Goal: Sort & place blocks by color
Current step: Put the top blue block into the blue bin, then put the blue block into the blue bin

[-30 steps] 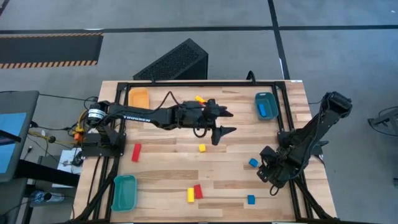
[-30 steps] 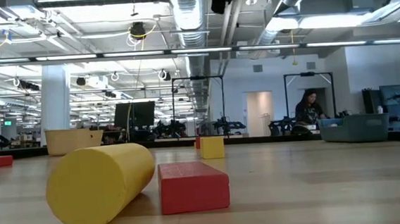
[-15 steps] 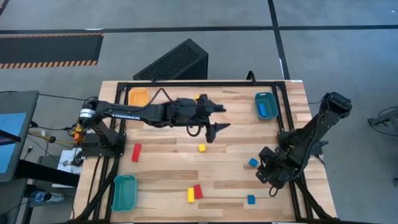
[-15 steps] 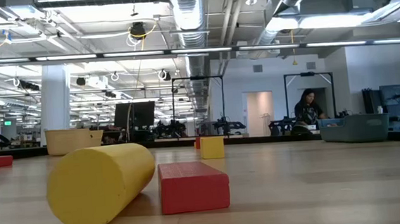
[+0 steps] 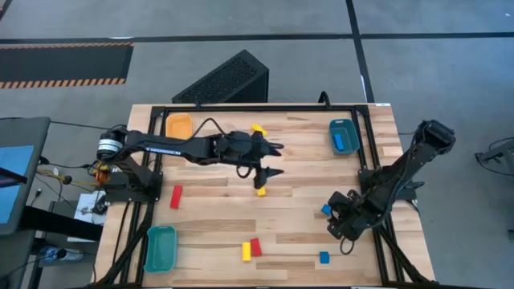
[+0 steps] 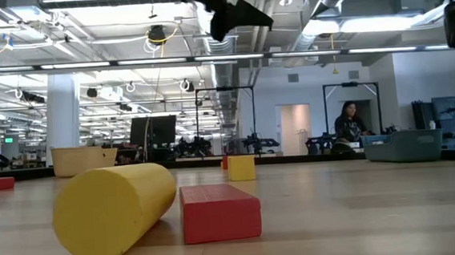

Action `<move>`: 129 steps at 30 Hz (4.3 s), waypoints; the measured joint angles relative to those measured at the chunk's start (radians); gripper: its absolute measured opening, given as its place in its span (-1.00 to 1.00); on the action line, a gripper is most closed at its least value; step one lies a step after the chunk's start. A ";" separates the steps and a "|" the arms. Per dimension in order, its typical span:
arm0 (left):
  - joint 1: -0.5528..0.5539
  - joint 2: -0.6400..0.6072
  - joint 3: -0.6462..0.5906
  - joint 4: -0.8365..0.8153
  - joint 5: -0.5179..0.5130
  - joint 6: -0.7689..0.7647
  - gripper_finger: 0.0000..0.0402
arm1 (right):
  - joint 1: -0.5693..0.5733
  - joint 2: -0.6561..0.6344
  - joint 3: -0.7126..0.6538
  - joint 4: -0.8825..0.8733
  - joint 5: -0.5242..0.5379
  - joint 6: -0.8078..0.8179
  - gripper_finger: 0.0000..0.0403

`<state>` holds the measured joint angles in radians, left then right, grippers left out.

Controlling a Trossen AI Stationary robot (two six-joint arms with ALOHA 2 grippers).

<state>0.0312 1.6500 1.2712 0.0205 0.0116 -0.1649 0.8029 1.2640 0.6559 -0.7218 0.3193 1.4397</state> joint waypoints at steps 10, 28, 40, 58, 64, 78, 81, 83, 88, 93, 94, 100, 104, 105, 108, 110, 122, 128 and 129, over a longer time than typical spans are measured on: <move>0.004 -0.107 -0.013 -0.280 0.003 0.176 0.45 | -0.086 0.028 -0.040 0.029 -0.036 -0.058 0.27; 0.057 -0.103 -0.014 -0.172 0.002 0.070 0.45 | -0.138 0.099 -0.043 0.155 -0.088 -0.034 0.27; -0.003 -0.044 -0.015 -0.061 -0.033 0.045 0.45 | -0.197 0.099 -0.044 0.138 -0.140 -0.087 0.26; 0.002 -0.381 -0.195 -0.268 -0.282 0.003 0.45 | -0.359 0.095 -0.025 0.077 -0.270 -0.157 -0.46; 0.009 -0.566 -0.554 -0.061 -0.224 -0.228 0.45 | -0.480 0.095 0.053 0.030 -0.271 -0.263 -0.46; -0.004 -0.803 -0.628 0.003 -0.280 -0.084 0.45 | -1.045 0.095 0.211 -0.258 -0.018 -0.642 -0.46; -0.004 -0.820 -0.616 0.002 -0.339 -0.087 0.45 | -1.129 0.095 0.236 -0.260 0.090 -0.700 -0.46; -0.003 -0.828 -0.616 -0.004 -0.370 -0.099 0.45 | -1.202 0.097 0.232 -0.260 0.110 -0.735 -0.46; -0.003 -0.821 -0.616 -0.007 -0.375 -0.180 0.45 | -1.380 0.121 0.162 -0.229 0.172 -0.759 -0.46; -0.003 -0.806 -0.616 -0.004 -0.375 -0.284 0.45 | -1.471 0.155 0.135 -0.155 0.250 -0.761 -0.46; -0.004 -0.802 -0.615 -0.004 -0.375 -0.295 0.45 | -1.487 0.164 0.134 -0.144 0.251 -0.762 -0.46; -0.004 -0.796 -0.616 -0.020 -0.375 -0.311 0.45 | -1.546 0.249 0.134 -0.122 0.256 -0.760 -0.30; -0.004 -0.796 -0.616 -0.021 -0.384 -0.296 0.45 | -1.552 0.303 0.134 -0.108 0.257 -0.772 -0.22; -0.004 -0.796 -0.616 -0.021 -0.384 -0.295 0.45 | -1.550 0.308 0.134 -0.101 0.258 -0.780 -0.19; -0.004 -0.796 -0.616 -0.021 -0.400 -0.307 0.45 | -1.549 0.311 0.134 -0.075 0.260 -0.787 -0.09; -0.005 -0.796 -0.616 -0.021 -0.428 -0.345 0.45 | -1.549 0.305 0.134 -0.062 0.259 -0.788 -0.02; -0.011 -0.849 -0.616 -0.040 -0.342 -0.360 0.45 | -1.403 0.051 0.134 -0.116 0.104 -0.685 0.13; -0.010 -0.930 -0.616 -0.113 -0.331 -0.225 0.45 | -1.119 -0.091 0.134 -0.231 -0.028 -0.362 0.13; -0.009 -0.939 -0.616 -0.122 -0.332 -0.198 0.45 | -1.055 -0.101 0.134 -0.246 -0.055 -0.290 0.13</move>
<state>0.0219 0.7108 0.6552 -0.1015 -0.3209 -0.3629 -0.2521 1.1633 0.7895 -0.9682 0.2645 1.1498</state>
